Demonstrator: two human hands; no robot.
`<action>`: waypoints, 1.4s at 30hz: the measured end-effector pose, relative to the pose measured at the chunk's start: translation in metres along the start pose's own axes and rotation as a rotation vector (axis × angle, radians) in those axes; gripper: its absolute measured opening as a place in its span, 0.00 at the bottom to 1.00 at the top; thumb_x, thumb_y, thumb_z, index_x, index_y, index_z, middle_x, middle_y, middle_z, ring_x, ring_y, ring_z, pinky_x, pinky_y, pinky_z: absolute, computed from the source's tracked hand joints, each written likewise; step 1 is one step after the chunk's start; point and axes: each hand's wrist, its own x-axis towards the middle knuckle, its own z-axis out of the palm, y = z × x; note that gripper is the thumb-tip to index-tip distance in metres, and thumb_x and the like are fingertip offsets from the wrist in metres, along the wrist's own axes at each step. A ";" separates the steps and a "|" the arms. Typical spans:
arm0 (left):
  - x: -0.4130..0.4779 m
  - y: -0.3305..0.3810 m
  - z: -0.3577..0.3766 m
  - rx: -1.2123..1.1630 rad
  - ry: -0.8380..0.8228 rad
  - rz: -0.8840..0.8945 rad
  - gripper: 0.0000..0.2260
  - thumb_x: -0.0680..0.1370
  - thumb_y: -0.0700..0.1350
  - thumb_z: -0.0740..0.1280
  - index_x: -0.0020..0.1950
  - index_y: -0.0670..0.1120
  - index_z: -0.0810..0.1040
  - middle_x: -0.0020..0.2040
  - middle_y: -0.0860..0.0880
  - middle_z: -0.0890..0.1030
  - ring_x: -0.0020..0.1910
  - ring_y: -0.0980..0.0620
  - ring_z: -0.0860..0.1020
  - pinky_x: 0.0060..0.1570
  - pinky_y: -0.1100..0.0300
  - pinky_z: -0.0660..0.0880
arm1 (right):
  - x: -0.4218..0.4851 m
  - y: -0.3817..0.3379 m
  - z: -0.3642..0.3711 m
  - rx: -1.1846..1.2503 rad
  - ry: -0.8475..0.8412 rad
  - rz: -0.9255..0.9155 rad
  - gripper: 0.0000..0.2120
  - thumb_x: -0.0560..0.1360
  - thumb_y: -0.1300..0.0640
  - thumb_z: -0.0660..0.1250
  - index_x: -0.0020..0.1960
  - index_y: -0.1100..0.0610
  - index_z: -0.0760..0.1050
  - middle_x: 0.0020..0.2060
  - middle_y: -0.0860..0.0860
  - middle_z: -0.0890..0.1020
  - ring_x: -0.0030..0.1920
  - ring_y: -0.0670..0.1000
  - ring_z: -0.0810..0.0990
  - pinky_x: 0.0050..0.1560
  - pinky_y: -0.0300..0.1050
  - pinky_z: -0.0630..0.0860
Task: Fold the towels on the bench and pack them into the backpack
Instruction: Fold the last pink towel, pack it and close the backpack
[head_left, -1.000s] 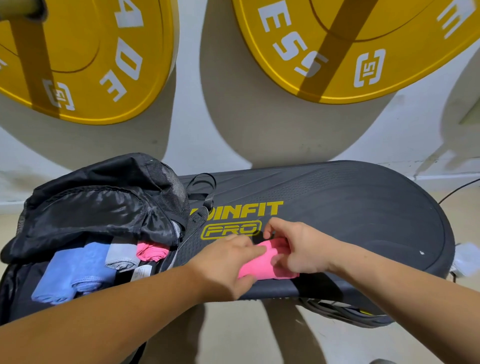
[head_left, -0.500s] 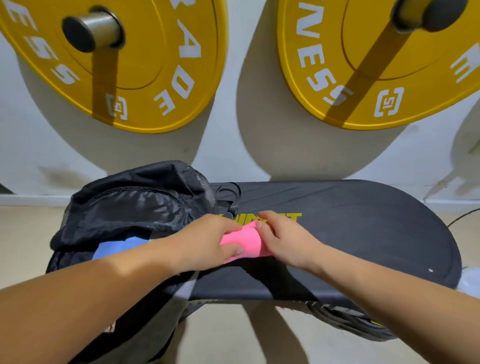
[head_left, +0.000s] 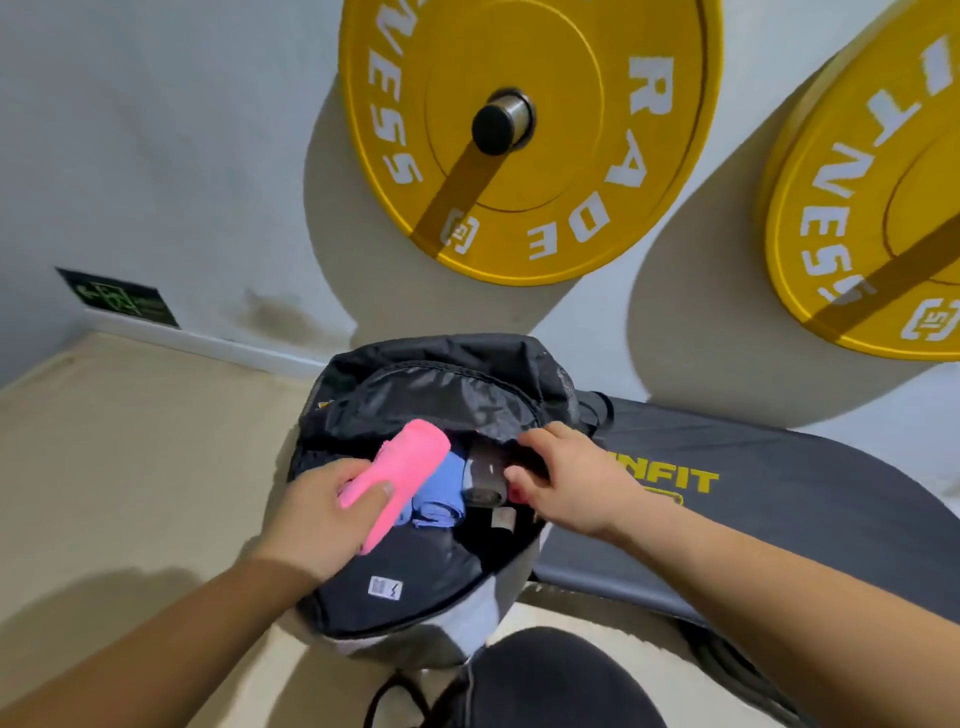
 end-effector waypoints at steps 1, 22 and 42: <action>0.000 -0.009 -0.006 -0.013 0.060 -0.028 0.03 0.78 0.46 0.71 0.48 0.51 0.84 0.42 0.52 0.86 0.44 0.49 0.83 0.48 0.52 0.79 | 0.007 -0.009 0.005 0.009 0.030 0.005 0.22 0.78 0.42 0.64 0.67 0.53 0.74 0.59 0.53 0.76 0.63 0.57 0.75 0.63 0.52 0.74; 0.063 -0.077 0.021 -0.060 0.162 -0.247 0.16 0.79 0.42 0.63 0.32 0.49 0.64 0.29 0.50 0.67 0.30 0.48 0.65 0.30 0.58 0.62 | 0.118 -0.050 0.064 -0.271 0.489 -0.243 0.07 0.74 0.54 0.74 0.41 0.55 0.78 0.37 0.51 0.77 0.39 0.57 0.77 0.34 0.50 0.74; 0.038 0.003 0.119 0.503 -0.121 0.591 0.19 0.81 0.48 0.65 0.72 0.55 0.71 0.77 0.47 0.68 0.71 0.45 0.71 0.58 0.49 0.78 | 0.067 0.043 0.011 -0.069 0.174 -0.104 0.10 0.77 0.44 0.68 0.43 0.49 0.79 0.39 0.44 0.75 0.49 0.51 0.77 0.40 0.47 0.73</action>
